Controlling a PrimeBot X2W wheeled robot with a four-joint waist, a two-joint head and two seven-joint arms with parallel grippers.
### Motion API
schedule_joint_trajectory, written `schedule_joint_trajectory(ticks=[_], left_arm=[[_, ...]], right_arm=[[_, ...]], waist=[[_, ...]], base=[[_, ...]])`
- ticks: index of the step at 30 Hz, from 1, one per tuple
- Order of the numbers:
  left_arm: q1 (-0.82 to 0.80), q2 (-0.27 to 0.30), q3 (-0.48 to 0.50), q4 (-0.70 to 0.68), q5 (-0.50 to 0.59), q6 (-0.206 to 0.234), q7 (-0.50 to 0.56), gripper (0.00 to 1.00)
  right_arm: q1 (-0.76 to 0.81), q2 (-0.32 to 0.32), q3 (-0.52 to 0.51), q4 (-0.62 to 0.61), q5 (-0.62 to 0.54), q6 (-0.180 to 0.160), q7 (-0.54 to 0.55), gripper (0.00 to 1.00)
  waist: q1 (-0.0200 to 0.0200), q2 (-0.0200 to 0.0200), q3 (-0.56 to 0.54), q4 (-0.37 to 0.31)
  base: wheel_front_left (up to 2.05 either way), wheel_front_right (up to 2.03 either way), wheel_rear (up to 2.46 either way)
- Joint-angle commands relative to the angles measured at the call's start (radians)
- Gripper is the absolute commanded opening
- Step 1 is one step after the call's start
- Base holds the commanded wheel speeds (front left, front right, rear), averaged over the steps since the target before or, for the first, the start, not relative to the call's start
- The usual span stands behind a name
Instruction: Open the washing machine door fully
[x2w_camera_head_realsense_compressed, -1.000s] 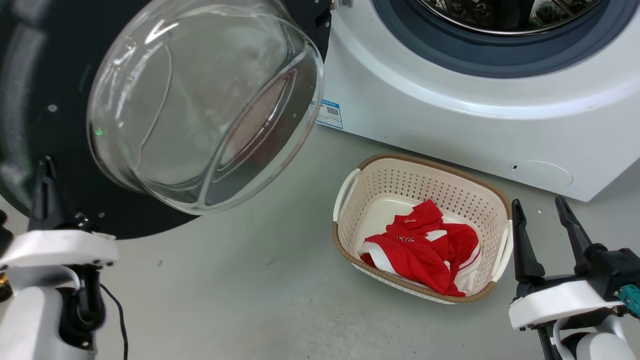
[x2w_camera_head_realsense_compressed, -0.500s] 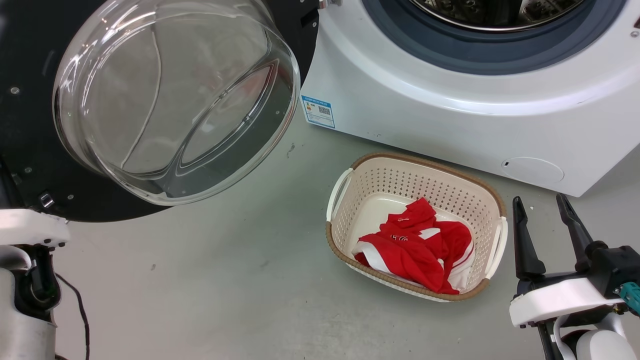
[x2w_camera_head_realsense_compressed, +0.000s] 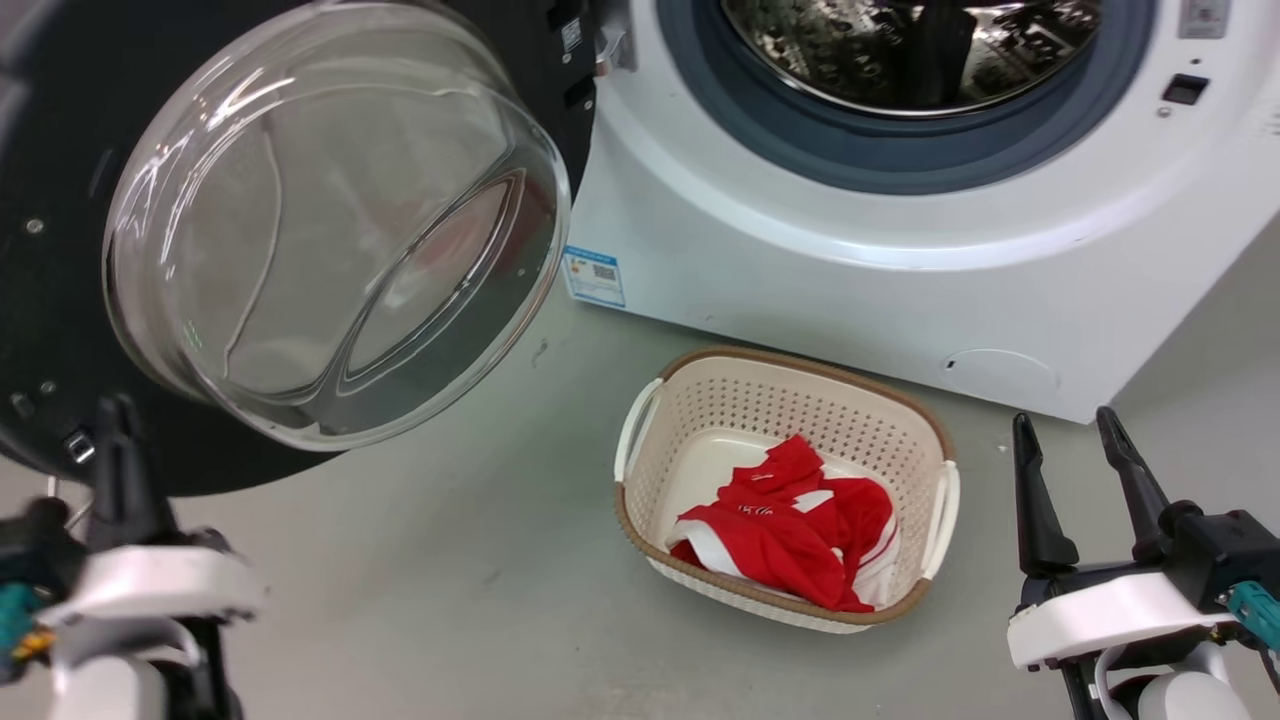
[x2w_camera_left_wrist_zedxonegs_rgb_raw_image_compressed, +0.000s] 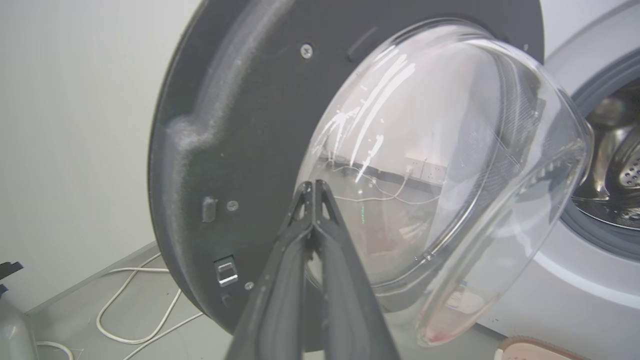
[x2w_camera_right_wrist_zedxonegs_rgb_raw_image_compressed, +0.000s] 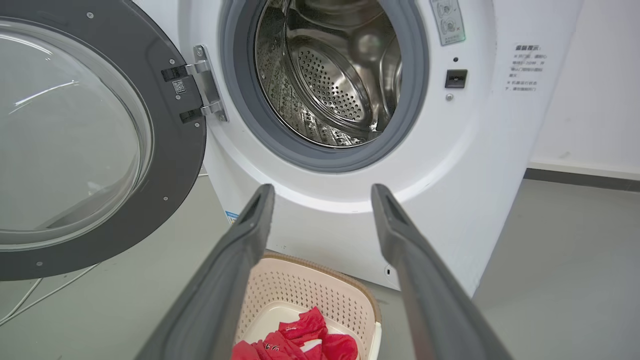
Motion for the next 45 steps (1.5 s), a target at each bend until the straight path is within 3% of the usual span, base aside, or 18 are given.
schedule_joint_trajectory(ticks=[1,10,17,25,28,29,30,45], left_arm=[[0.045,-0.027,-0.022,-0.04,0.029,0.004,-0.002,0.0],[0.103,-0.117,-0.151,-0.103,0.118,-0.042,-0.002,0.0],[0.028,-0.146,-0.223,-0.059,0.176,-0.098,-0.002,0.0],[0.005,-0.175,-0.243,-0.026,0.225,-0.119,-0.002,0.0],[0.013,-0.182,-0.239,-0.021,0.236,-0.119,-0.002,0.49],[0.015,-0.183,-0.237,-0.021,0.24,-0.118,-0.002,0.82],[0.018,-0.186,-0.234,-0.02,0.244,-0.118,-0.002,1.0],[0.031,-0.208,-0.207,-0.008,0.279,-0.122,-0.002,1.0]], right_arm=[[0.011,0.001,0.004,0.01,0.011,-0.001,-0.01,1.0],[0.016,0.001,0.014,0.03,0.011,-0.001,-0.025,1.0],[0.017,0.001,0.014,0.027,-0.002,-0.001,-0.027,1.0],[0.025,0.001,0.012,0.021,0.002,-0.001,-0.031,1.0],[0.027,0.001,0.013,0.02,0.006,-0.001,-0.033,1.0],[0.026,0.001,0.013,0.021,0.007,-0.001,-0.034,1.0],[0.025,0.001,0.013,0.023,0.009,-0.001,-0.035,1.0],[0.022,0.001,0.011,0.044,0.014,-0.001,-0.039,1.0]], waist=[[0.0,0.0,-0.025,-0.029],[0.0,0.0,-0.06,-0.125],[0.0,0.0,-0.067,-0.202],[0.0,0.0,-0.071,-0.268],[0.0,0.0,-0.072,-0.286],[0.0,0.0,-0.073,-0.291],[0.0,0.0,-0.074,-0.294],[0.0,0.0,-0.09,-0.309]], base=[[0.0,0.0,0.0],[0.0,0.0,0.0],[0.0,0.0,0.0],[0.0,0.0,0.0],[0.0,0.0,0.0],[0.0,0.0,0.0],[0.0,0.0,0.0],[0.0,0.0,0.0]])
